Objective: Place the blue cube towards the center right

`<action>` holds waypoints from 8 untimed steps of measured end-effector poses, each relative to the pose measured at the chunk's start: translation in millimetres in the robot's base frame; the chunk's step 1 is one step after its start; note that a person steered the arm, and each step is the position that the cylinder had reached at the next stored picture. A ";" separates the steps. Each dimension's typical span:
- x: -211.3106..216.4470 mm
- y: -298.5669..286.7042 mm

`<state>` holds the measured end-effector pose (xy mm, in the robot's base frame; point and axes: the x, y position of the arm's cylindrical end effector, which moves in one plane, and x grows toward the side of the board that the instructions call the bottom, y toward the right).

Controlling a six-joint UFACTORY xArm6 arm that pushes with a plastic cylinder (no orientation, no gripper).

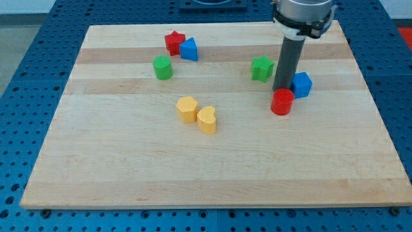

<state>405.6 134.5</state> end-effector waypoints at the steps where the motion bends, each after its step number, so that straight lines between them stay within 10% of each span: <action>1: 0.0 14.6; 8: -1.0 -44.8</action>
<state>404.6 89.7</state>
